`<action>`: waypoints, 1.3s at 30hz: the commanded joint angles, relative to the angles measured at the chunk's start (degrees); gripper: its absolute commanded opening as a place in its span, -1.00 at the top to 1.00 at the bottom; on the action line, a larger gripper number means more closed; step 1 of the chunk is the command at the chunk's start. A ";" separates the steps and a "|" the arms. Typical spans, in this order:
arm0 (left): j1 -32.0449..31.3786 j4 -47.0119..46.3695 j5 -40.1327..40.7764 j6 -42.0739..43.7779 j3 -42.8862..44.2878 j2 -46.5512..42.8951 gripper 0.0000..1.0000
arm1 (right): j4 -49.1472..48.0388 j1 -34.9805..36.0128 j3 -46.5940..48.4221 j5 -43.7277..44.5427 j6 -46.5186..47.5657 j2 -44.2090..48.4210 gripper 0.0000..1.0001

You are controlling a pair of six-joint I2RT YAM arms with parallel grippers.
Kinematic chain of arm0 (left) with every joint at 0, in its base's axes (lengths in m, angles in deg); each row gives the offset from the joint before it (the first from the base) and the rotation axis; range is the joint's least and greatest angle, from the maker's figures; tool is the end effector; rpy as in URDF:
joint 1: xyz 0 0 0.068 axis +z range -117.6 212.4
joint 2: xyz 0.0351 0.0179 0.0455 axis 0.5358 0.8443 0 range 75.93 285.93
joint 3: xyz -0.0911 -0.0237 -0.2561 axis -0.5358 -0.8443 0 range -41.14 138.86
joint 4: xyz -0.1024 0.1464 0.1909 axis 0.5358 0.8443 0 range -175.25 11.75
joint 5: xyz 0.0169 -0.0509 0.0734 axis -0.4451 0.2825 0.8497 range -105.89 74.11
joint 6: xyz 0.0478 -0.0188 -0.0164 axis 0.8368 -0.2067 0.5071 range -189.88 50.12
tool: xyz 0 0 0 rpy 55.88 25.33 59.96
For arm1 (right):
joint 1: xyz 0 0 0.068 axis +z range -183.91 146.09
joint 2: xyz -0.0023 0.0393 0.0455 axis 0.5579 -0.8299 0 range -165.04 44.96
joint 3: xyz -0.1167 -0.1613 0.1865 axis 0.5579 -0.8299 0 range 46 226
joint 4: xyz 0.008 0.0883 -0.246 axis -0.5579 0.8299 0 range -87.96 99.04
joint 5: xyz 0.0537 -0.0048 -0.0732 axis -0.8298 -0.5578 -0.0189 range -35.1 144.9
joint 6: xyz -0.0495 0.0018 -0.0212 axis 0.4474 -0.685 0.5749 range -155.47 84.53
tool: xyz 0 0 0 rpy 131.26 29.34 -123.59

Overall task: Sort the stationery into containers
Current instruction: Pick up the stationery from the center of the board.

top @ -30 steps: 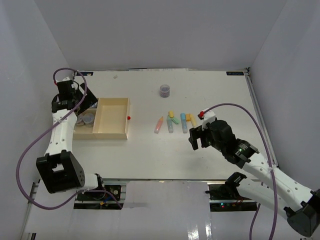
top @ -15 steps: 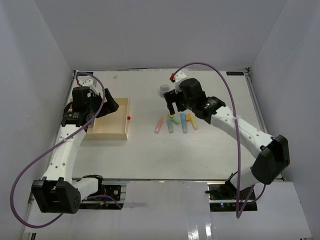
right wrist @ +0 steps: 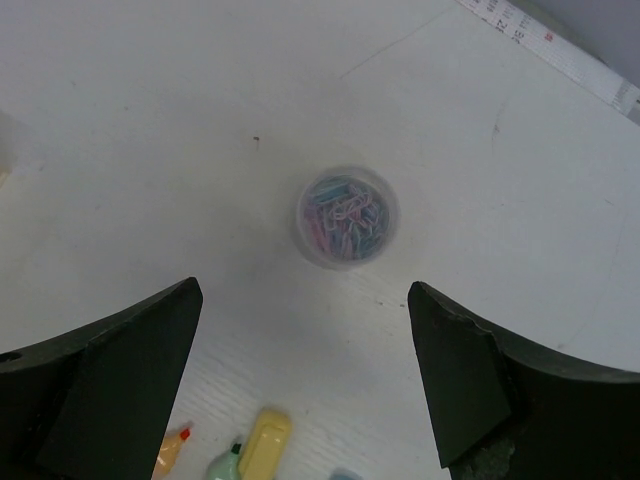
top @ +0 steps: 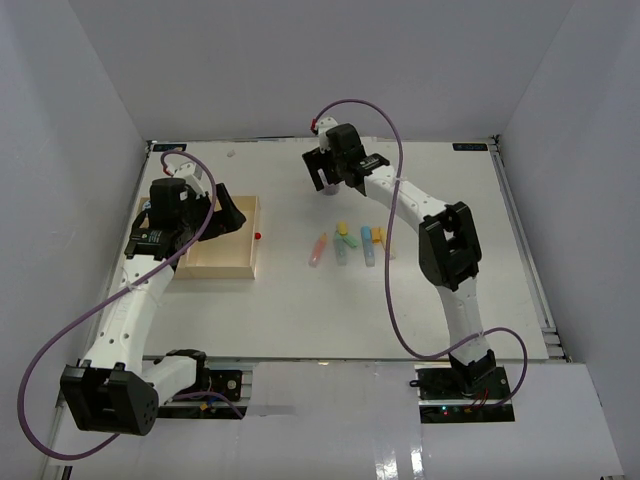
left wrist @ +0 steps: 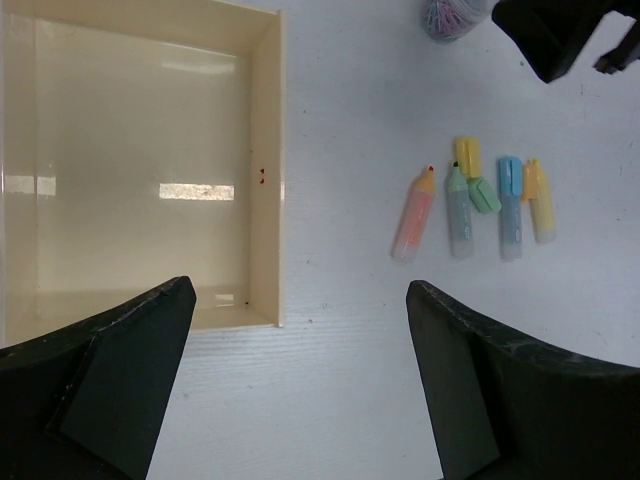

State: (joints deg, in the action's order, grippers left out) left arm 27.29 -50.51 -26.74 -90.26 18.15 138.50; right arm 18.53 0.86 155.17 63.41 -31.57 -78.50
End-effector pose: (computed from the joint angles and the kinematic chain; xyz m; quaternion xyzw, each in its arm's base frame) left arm 0.2308 -0.0274 0.3266 -0.0778 0.8924 -0.1791 0.4067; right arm 0.4232 0.2875 0.2756 -0.2524 0.8303 0.0690 0.4921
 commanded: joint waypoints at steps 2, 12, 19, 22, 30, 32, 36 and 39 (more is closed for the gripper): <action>-0.52 0.77 -1.54 0.26 -0.22 -1.13 -0.96 | -3.48 -1.89 7.72 -0.87 1.46 -6.43 -0.80; -0.61 2.26 -2.16 -0.18 -0.84 -1.57 -0.96 | -9.37 -3.39 7.91 -2.18 0.32 -13.21 -0.80; -0.61 3.40 -1.19 -0.18 -1.54 -3.06 -0.96 | -11.83 -3.56 8.43 -5.35 1.02 -15.67 -0.92; -0.61 3.49 -1.36 -0.27 -2.24 -3.33 -0.96 | -11.83 -3.56 8.78 -6.05 1.20 -16.02 -0.88; -0.61 3.84 -1.54 -0.27 -1.98 -3.77 -0.96 | -11.83 -3.56 5.80 -5.53 2.07 -13.39 -0.11; -0.61 4.02 -1.89 -0.27 -1.72 -3.94 -0.96 | -11.74 -3.56 3.00 -5.70 1.99 -10.32 0.03; -0.61 4.37 -2.42 0.34 -0.14 -4.56 -0.96 | -12.88 -2.34 -6.66 -7.90 3.13 0.19 0.26; -0.61 5.51 -2.51 0.87 1.35 -4.82 -0.96 | -16.48 0.30 -19.04 -8.16 4.18 10.03 0.27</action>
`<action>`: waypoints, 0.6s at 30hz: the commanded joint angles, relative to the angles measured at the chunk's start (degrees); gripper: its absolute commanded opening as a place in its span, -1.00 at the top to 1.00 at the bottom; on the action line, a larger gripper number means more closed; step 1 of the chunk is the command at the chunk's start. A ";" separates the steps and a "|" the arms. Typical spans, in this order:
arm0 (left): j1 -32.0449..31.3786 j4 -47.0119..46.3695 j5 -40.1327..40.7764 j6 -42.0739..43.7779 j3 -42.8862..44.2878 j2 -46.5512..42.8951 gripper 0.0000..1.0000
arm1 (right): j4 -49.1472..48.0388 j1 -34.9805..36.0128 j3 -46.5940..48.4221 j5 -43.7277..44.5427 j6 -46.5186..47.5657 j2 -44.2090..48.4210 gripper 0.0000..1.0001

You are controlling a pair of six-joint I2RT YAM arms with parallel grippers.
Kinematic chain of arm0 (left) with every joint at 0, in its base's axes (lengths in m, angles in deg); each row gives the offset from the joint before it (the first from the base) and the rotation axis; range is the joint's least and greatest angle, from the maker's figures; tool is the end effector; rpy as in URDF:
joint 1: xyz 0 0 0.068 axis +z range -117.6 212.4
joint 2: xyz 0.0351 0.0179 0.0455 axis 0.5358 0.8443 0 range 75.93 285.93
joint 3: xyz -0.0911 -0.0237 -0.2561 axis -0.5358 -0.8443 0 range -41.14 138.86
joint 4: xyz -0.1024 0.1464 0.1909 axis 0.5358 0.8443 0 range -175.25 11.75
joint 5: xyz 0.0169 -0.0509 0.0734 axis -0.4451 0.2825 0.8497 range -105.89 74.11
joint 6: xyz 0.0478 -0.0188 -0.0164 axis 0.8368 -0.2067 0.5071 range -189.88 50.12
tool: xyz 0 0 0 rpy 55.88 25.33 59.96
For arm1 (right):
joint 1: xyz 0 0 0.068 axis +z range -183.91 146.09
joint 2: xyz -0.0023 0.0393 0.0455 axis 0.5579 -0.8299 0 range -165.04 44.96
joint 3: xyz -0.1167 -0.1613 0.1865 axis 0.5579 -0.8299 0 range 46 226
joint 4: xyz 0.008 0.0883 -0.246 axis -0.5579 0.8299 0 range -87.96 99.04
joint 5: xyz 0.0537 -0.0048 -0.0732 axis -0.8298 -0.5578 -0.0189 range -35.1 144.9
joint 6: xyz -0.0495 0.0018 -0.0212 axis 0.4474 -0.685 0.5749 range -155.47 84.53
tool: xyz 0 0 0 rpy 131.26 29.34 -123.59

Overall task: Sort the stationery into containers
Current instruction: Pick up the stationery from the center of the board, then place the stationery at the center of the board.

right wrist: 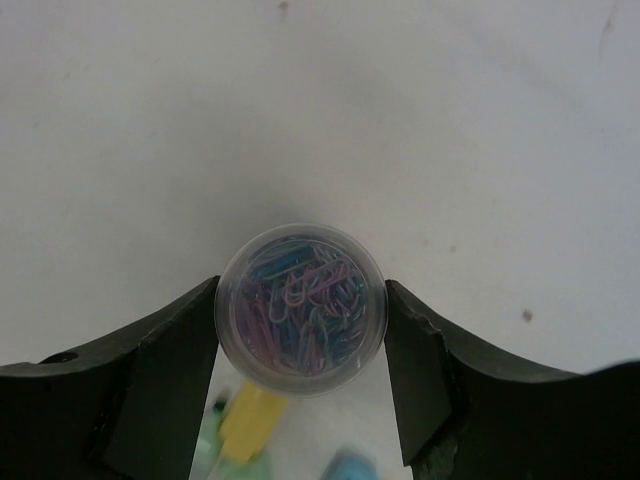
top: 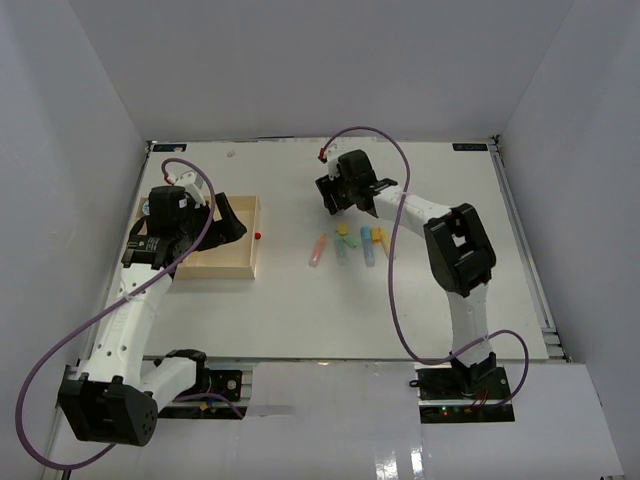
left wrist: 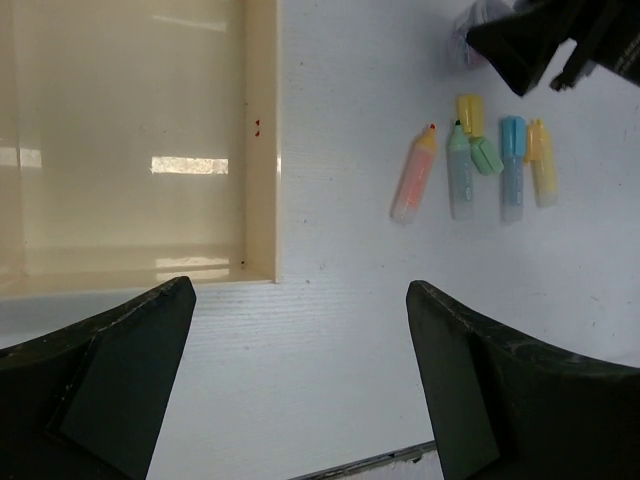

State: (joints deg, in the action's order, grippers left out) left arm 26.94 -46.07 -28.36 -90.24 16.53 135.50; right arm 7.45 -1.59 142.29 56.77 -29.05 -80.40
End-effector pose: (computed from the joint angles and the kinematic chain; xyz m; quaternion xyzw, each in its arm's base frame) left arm 0.2134 -0.0282 0.3215 -0.0727 0.9031 -0.1883 0.3791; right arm 0.4285 0.2698 0.2002 -0.2862 0.8372 0.0903 0.4571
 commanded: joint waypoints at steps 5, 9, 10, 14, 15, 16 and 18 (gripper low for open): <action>-0.26 3.18 -0.45 0.85 4.47 -2.88 -0.96 | -11.21 11.00 -22.70 -3.45 2.46 24.53 0.17; -0.26 5.03 -0.98 1.29 5.08 -3.76 -0.96 | -14.89 17.24 -33.43 -2.31 1.15 31.49 0.12; -0.26 5.64 -1.24 1.29 5.08 -4.11 -0.96 | -15.86 19.34 -34.75 -2.05 0.71 32.10 0.11; -0.26 6.87 -2.29 0.94 4.30 -5.60 -0.96 | -18.50 23.40 -37.40 -0.31 -0.17 31.24 0.03; -0.26 7.14 -2.47 1.02 3.95 -5.69 -0.96 | -19.46 24.10 -37.84 0.32 -0.26 30.88 0.03; -0.26 7.84 -2.56 1.20 3.68 -5.87 -0.96 | -20.26 25.42 -38.28 0.68 -0.26 30.36 0.03; -0.26 8.63 -2.91 1.20 2.71 -6.31 -0.96 | -22.62 26.83 -38.98 0.77 -0.26 28.95 0.00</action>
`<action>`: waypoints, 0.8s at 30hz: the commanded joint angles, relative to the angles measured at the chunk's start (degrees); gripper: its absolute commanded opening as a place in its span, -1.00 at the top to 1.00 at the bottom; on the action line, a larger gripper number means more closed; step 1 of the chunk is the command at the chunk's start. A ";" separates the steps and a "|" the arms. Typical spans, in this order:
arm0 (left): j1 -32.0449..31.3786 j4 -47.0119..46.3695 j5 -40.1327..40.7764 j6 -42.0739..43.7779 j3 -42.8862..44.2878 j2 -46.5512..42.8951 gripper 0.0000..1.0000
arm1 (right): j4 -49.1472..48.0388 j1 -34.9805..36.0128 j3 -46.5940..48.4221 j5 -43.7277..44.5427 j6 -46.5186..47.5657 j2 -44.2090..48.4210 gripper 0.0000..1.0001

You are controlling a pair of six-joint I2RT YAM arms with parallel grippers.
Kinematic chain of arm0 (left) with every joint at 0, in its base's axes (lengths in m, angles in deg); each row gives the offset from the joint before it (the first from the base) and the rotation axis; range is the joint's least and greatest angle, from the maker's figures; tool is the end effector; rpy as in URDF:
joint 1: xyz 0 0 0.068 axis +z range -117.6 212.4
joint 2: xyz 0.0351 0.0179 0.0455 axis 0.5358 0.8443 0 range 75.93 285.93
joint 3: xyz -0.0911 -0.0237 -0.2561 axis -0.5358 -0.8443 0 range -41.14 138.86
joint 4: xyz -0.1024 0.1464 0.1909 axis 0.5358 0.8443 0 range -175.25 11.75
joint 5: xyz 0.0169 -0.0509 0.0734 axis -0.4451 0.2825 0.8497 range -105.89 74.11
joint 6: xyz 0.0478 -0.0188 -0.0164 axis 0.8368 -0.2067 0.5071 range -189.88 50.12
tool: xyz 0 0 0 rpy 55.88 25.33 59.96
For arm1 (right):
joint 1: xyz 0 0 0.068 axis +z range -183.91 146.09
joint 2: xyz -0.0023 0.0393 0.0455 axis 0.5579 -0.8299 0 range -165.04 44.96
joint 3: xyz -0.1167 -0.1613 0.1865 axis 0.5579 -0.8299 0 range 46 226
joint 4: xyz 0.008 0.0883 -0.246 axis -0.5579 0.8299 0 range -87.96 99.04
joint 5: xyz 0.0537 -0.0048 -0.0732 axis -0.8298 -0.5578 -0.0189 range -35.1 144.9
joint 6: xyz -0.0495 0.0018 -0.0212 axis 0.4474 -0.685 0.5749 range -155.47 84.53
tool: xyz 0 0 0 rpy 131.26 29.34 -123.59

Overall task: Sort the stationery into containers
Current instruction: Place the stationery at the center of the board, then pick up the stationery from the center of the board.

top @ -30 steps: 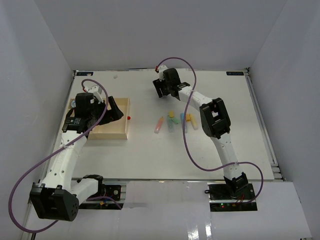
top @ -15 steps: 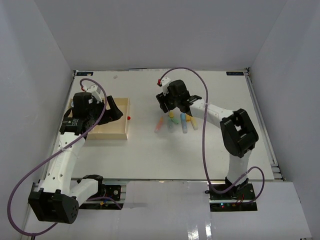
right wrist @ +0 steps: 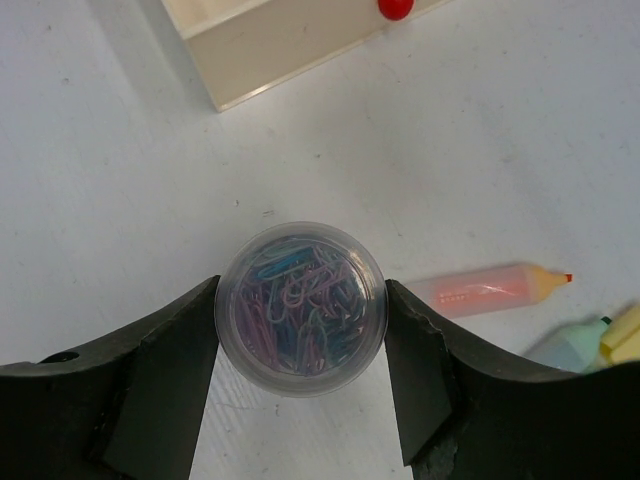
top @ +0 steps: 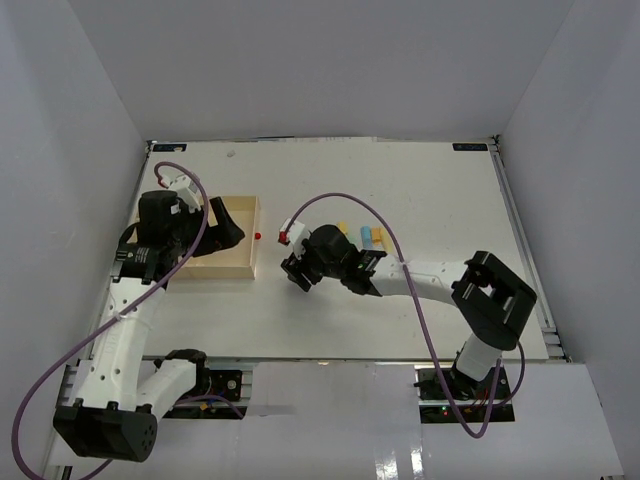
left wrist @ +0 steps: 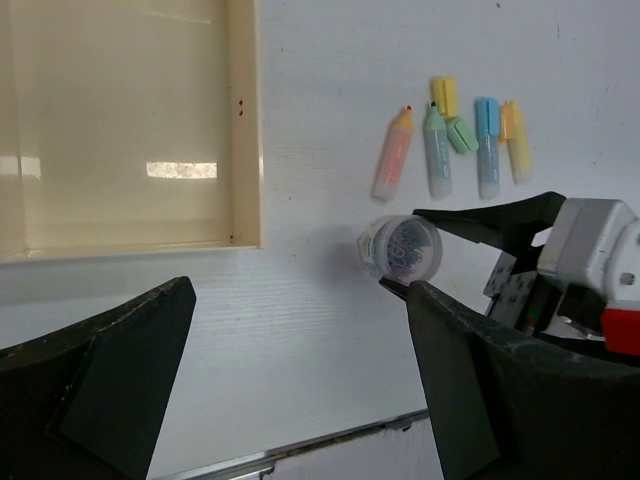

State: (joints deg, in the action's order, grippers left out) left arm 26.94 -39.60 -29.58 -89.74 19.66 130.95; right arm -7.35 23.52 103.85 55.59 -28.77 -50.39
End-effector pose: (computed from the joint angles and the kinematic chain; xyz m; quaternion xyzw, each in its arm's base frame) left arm 0.1881 -0.0265 0.3446 -0.0626 0.8986 -0.1975 0.3867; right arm 0.2007 0.3134 0.2232 -0.4526 0.7285 0.2157 0.4669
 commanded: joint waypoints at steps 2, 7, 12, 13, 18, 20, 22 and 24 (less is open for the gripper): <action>-0.26 2.43 -2.65 0.78 -1.99 -2.46 -0.96 | -9.15 2.25 -1.59 1.95 -0.81 -2.55 -0.08; -0.26 2.96 -4.85 -0.09 -4.28 -3.35 -0.96 | -11.62 3.30 -4.40 1.07 -1.86 -3.44 -0.38; -0.26 2.52 -6.96 -0.97 -6.38 -2.82 -0.96 | -11.97 3.57 -6.07 0.89 -2.04 -2.82 -0.69; -0.35 2.43 -7.13 -1.23 -6.56 -2.64 -0.96 | -11.80 3.48 -6.42 0.89 -2.04 -2.04 -0.74; -1.75 1.20 -7.05 -3.34 -6.83 -1.94 -0.96 | -10.57 3.57 -8.71 2.12 -2.13 3.23 -0.95; -3.68 0.50 -6.35 -4.48 -6.65 -1.15 -0.96 | -9.17 3.57 -10.20 5.27 -2.13 7.62 -0.91; -7.09 -0.99 -5.21 -6.68 -6.57 0.07 -0.96 | -8.20 3.39 -11.61 8.26 -1.78 12.79 -0.82; -10.00 -2.48 -2.31 -8.69 -6.48 1.22 -0.96 | -6.09 3.13 -13.54 13.44 -1.08 16.58 -0.80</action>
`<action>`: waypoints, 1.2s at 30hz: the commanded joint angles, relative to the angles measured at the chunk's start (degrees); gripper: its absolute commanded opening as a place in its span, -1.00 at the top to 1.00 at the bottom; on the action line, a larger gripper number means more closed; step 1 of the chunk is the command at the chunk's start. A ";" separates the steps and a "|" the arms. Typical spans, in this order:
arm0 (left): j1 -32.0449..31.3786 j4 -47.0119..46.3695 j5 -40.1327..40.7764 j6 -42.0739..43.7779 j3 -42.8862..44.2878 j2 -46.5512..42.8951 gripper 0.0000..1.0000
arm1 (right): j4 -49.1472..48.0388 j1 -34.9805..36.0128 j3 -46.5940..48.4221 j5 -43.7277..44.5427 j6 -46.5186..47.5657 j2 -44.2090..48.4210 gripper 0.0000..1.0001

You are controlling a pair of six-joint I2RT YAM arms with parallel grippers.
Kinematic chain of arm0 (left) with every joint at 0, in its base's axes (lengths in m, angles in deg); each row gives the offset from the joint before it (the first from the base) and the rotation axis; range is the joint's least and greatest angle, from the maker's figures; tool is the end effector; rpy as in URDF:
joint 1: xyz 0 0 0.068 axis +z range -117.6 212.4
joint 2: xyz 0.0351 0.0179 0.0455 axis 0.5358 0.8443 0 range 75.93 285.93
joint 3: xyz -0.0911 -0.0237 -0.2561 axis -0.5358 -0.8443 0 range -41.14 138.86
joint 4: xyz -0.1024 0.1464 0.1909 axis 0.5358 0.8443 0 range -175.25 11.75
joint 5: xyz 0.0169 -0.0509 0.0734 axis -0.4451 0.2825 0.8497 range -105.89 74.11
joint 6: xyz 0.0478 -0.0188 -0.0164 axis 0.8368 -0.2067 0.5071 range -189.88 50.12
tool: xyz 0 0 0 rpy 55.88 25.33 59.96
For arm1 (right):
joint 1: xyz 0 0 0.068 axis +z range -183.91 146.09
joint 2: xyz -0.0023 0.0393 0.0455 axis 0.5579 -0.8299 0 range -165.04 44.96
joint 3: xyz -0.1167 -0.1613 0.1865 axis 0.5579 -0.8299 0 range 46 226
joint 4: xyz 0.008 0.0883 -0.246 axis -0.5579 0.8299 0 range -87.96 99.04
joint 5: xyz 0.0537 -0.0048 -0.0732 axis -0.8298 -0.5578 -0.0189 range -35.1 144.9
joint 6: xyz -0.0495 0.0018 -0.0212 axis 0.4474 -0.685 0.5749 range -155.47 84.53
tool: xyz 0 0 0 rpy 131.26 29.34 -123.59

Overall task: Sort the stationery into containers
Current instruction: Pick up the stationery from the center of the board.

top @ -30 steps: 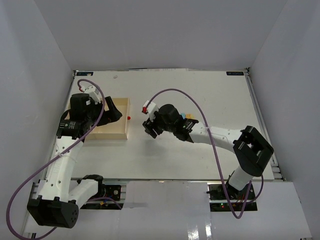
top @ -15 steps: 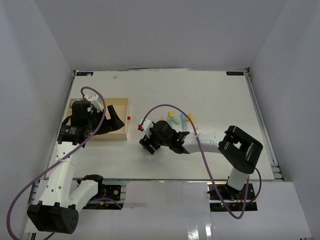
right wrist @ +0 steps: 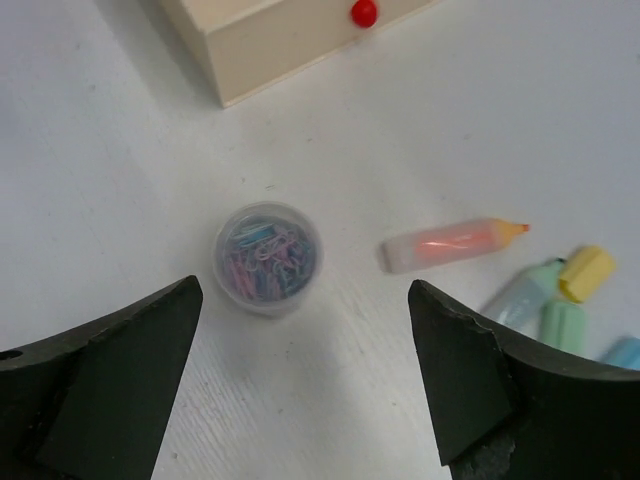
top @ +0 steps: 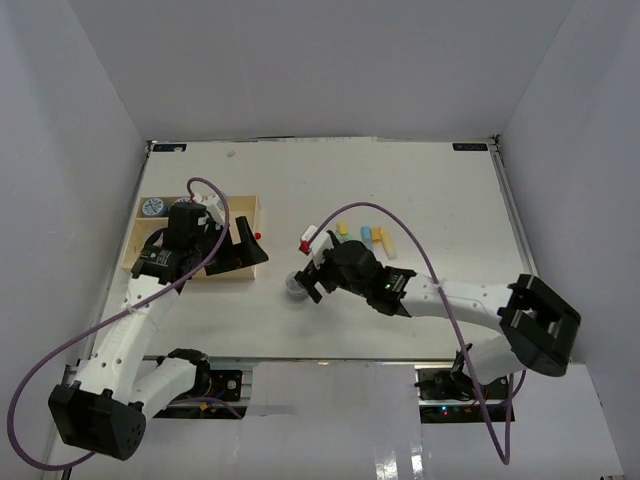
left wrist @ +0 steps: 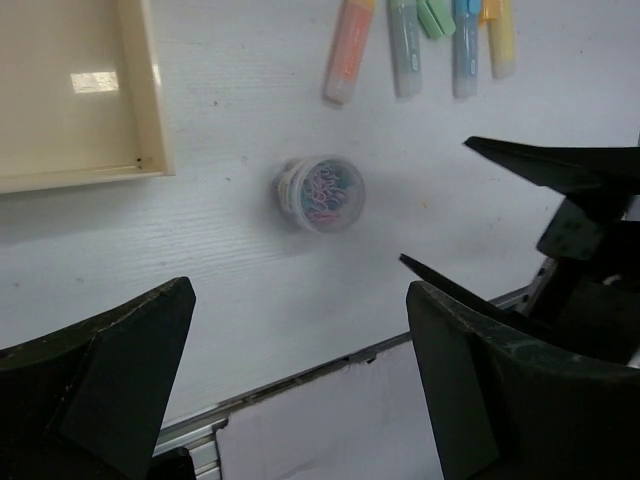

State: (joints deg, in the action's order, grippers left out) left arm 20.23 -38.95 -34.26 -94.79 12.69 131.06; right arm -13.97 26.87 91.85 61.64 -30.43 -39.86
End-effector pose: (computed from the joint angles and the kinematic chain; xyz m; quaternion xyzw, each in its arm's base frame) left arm 0.1815 -0.0507 0.3049 -0.0447 0.9211 -0.2546 0.2911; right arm 0.1623 0.2817 0.2264 -0.4249 0.7163 0.2144 0.5102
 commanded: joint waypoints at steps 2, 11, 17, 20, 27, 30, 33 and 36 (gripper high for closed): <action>-7.95 -3.94 5.60 -4.97 0.67 3.47 -0.96 | 3.08 -0.74 -2.34 12.73 0.94 11.06 -0.80; -26.76 -6.31 24.33 -10.95 4.27 15.78 -0.96 | 15.22 -7.15 -9.54 28.93 -3.27 33.11 -0.80; -32.22 -6.49 30.93 -12.45 6.11 25.10 -0.96 | 15.92 -8.57 -14.46 30.87 -6.09 46.40 -0.80; -33.27 -6.40 32.43 -12.80 7.70 29.32 -0.96 | 15.92 -8.65 -15.61 31.75 -6.18 49.13 -0.80; -33.28 -6.31 33.14 -13.06 9.98 34.16 -0.94 | 15.92 -8.65 -15.87 31.75 -6.09 49.57 -0.81; -33.28 -6.31 32.70 -13.24 10.16 35.30 -0.86 | 15.92 -8.65 -15.87 31.75 -6.09 49.22 -0.80; -33.28 -6.31 31.38 -13.59 10.07 36.44 -0.76 | 15.92 -8.74 -15.87 31.84 -6.09 49.04 -0.80; -33.28 -6.23 30.41 -13.68 10.25 37.15 -0.68 | 15.92 -8.74 -15.87 32.02 -6.09 49.04 -0.81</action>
State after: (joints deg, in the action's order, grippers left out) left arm -12.90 -45.02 -3.09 -107.83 20.99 168.35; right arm 2.92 18.28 76.09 92.20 -35.57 9.01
